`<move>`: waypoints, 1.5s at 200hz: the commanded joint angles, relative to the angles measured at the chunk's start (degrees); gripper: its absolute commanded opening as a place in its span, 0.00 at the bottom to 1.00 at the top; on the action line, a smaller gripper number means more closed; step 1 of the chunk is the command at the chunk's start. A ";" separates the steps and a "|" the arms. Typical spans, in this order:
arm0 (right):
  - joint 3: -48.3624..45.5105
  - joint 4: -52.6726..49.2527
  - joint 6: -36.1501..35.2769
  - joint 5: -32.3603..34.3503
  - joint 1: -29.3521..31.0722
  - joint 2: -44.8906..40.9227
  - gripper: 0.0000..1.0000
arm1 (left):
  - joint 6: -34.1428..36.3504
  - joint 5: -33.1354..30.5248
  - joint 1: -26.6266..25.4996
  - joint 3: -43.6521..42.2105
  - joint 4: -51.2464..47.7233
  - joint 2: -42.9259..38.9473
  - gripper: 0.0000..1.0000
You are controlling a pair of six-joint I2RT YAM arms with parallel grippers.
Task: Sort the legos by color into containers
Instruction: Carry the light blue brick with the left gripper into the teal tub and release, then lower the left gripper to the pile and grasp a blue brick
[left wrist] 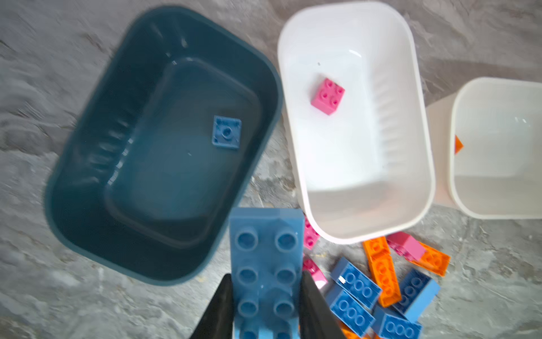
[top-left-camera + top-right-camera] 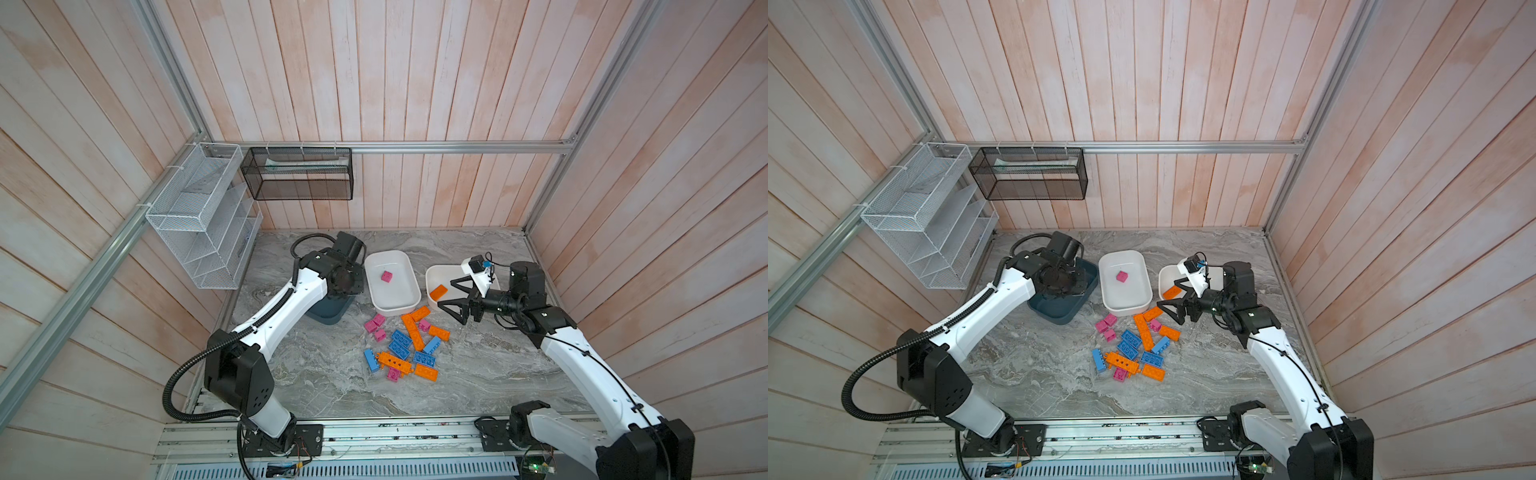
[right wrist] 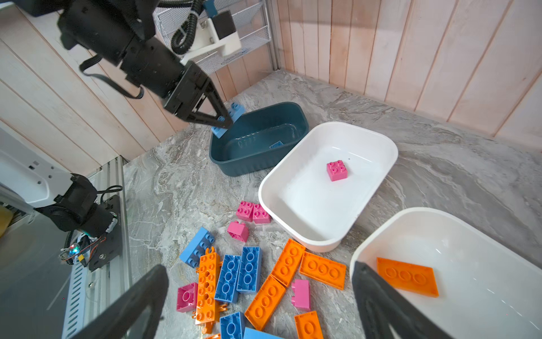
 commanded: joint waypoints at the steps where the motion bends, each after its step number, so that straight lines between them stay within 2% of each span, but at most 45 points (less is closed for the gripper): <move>1: -0.30 3.17 2.26 -1.17 1.94 0.44 0.98 | 11.55 1.08 4.86 0.42 1.62 4.31 0.32; 43: -0.41 2.69 1.59 -1.17 3.60 1.43 0.98 | 21.72 1.52 10.22 0.00 12.92 11.65 0.32; 91: -0.14 2.33 0.49 -0.92 4.17 2.69 0.98 | 36.60 4.44 10.73 0.64 21.32 19.50 0.32; 111: 0.13 2.18 0.32 -0.69 4.28 3.30 0.98 | 39.44 5.37 10.82 2.36 22.45 22.87 0.32; 142: 1.04 1.26 -0.45 -0.21 4.27 3.80 0.98 | 41.92 0.55 11.18 4.84 22.06 27.34 0.34; 167: 1.45 0.30 -0.94 -0.01 4.24 3.77 0.98 | 41.18 -0.45 11.32 4.61 23.82 26.91 0.43; 191: 1.71 -0.52 -1.31 0.05 4.28 3.87 0.98 | 40.25 -0.80 10.99 4.92 23.61 24.79 0.56; 224: 1.89 -1.41 -1.89 -0.01 4.28 3.77 0.98 | 35.96 0.94 9.93 6.61 18.80 18.87 0.69; 264: 1.81 -2.26 -2.05 0.41 4.28 3.35 0.98 | 23.54 6.19 7.72 4.67 8.33 9.80 0.76; 300: 1.72 -3.38 -2.12 0.68 4.26 2.73 0.98 | 8.57 8.33 2.78 -4.13 3.90 -0.33 0.77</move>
